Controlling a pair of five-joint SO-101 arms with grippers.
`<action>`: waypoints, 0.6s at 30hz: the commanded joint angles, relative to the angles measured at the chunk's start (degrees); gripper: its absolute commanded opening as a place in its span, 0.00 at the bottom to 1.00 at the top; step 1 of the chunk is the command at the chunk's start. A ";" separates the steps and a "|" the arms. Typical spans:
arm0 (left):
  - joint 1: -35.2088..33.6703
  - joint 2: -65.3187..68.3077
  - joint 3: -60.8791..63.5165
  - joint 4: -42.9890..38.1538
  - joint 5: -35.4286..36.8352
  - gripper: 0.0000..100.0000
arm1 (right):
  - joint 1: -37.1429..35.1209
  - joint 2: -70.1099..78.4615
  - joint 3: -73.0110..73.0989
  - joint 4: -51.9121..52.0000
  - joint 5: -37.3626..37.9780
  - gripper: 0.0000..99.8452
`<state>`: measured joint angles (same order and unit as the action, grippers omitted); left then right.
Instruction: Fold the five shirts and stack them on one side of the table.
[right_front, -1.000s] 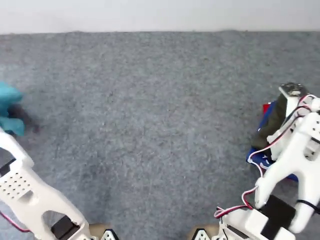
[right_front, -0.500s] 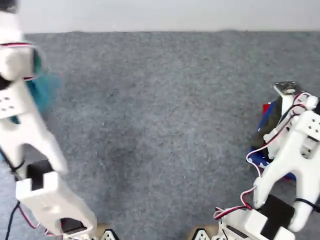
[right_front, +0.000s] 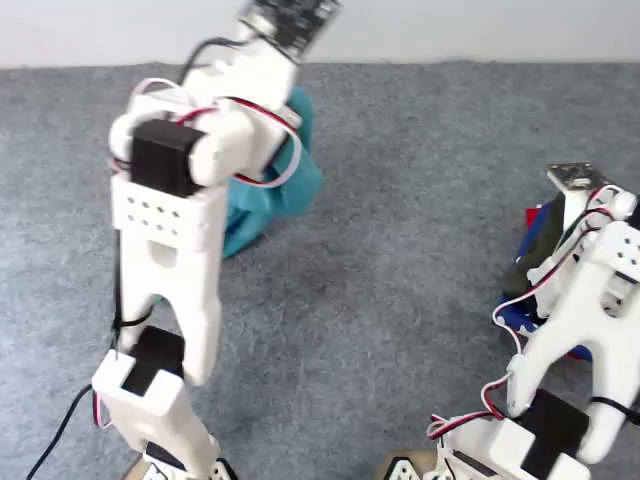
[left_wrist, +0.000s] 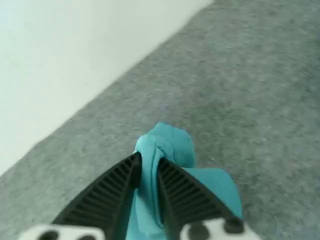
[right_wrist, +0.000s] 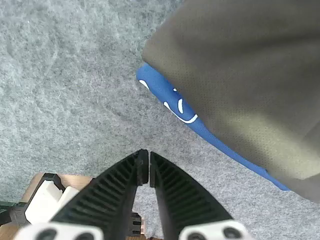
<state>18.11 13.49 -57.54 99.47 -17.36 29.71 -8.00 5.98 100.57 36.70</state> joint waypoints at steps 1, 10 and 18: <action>2.73 -0.26 1.71 0.88 0.70 0.03 | -0.40 -2.42 -0.35 2.24 -0.53 0.01; 2.29 -4.31 3.03 1.05 9.05 0.16 | -0.57 -2.24 -0.35 2.24 -0.53 0.01; -0.26 -11.69 11.56 1.05 9.14 0.16 | -3.30 -2.42 -0.44 2.15 -0.62 0.01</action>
<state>18.99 6.81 -48.31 99.47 -8.75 28.22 -8.00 5.98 100.57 36.70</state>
